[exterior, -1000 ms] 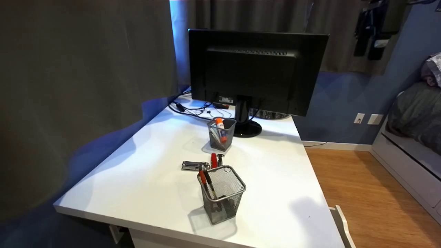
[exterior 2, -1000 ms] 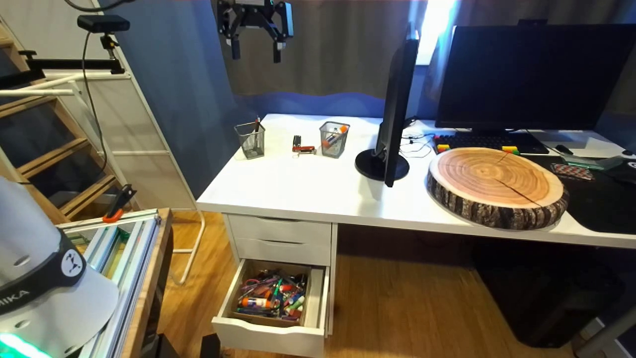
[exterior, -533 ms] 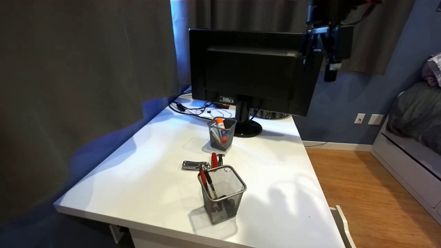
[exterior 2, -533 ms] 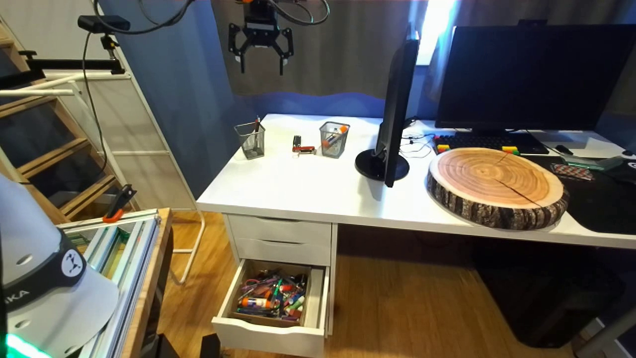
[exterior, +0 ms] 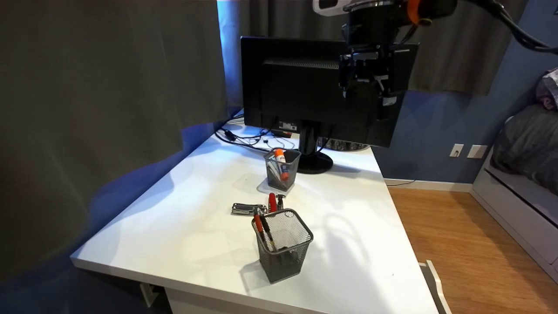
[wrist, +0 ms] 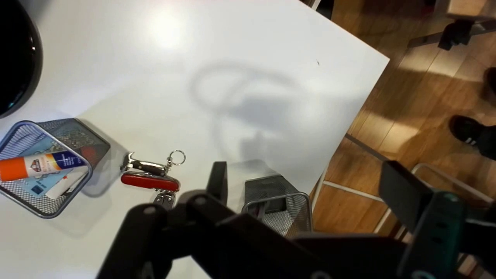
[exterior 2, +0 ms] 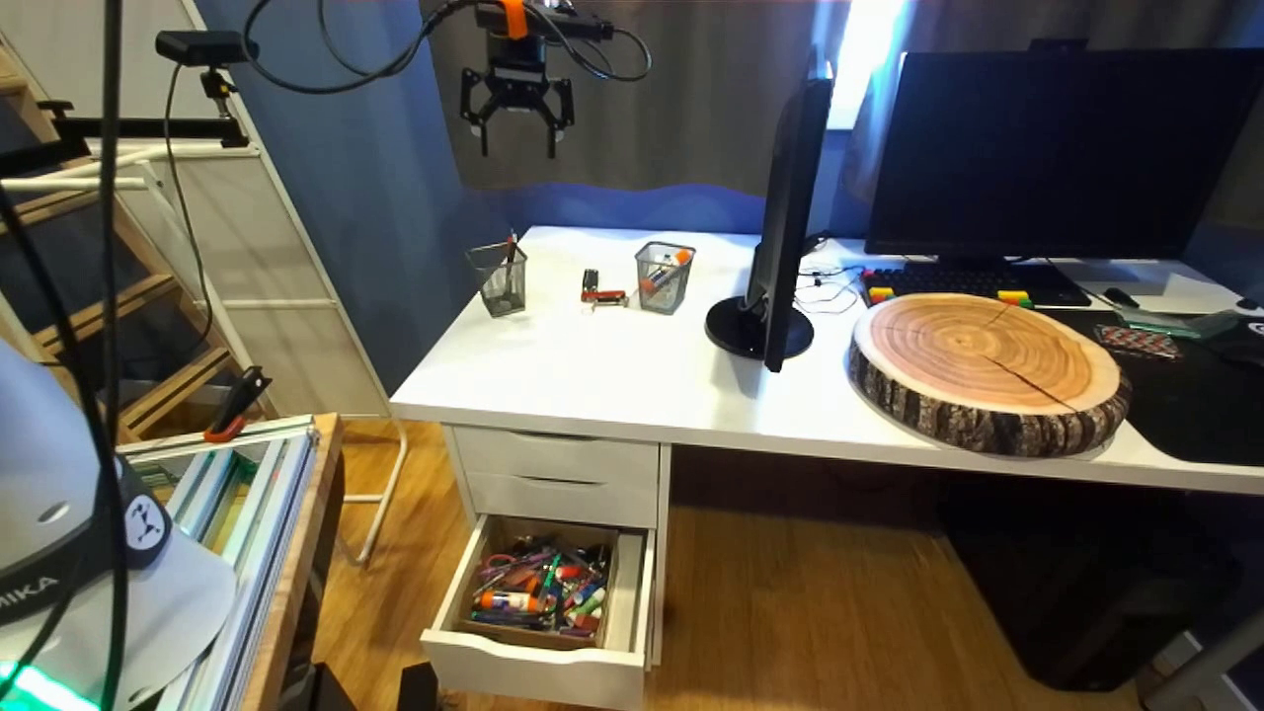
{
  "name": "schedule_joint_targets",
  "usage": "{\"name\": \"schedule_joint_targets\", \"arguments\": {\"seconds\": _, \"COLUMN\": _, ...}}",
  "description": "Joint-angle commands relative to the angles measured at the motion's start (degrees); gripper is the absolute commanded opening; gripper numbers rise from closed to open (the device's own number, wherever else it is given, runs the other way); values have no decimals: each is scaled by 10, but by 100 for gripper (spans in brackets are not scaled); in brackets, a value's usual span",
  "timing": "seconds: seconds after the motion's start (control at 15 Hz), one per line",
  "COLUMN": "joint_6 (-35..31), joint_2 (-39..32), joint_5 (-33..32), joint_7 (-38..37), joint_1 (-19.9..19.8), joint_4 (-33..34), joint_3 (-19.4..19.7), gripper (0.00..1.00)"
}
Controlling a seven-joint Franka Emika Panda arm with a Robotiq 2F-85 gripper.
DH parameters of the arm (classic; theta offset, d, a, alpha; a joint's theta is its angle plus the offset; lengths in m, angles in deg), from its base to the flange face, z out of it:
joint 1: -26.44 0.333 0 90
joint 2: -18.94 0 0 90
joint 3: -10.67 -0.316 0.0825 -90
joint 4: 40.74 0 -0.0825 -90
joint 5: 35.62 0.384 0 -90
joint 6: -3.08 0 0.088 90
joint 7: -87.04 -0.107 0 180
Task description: Put the black pen and orange pen on the table
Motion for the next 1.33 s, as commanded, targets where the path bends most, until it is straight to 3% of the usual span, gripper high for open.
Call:
{"name": "schedule_joint_targets", "arguments": {"seconds": 0.0, "joint_6": 4, "joint_2": -3, "joint_5": -2, "joint_7": 1, "joint_1": -2, "joint_4": 6, "joint_3": -2, "gripper": 100}}
{"name": "schedule_joint_targets", "arguments": {"seconds": 0.13, "joint_6": 6, "joint_2": -3, "joint_5": -2, "joint_7": 3, "joint_1": -2, "joint_4": 9, "joint_3": -2, "gripper": 100}}
{"name": "schedule_joint_targets", "arguments": {"seconds": 0.33, "joint_6": -108, "joint_2": -14, "joint_5": 29, "joint_7": 41, "joint_1": -5, "joint_4": -9, "joint_3": -18, "gripper": 100}}
{"name": "schedule_joint_targets", "arguments": {"seconds": 0.73, "joint_6": -263, "joint_2": -126, "joint_5": 75, "joint_7": 153, "joint_1": -4, "joint_4": 15, "joint_3": -64, "gripper": 100}}
{"name": "schedule_joint_targets", "arguments": {"seconds": 1.0, "joint_6": -273, "joint_2": -220, "joint_5": 125, "joint_7": 246, "joint_1": -17, "joint_4": 63, "joint_3": -106, "gripper": 100}}
{"name": "schedule_joint_targets", "arguments": {"seconds": 1.27, "joint_6": -234, "joint_2": -285, "joint_5": 124, "joint_7": 255, "joint_1": -3, "joint_4": 128, "joint_3": -108, "gripper": 100}}
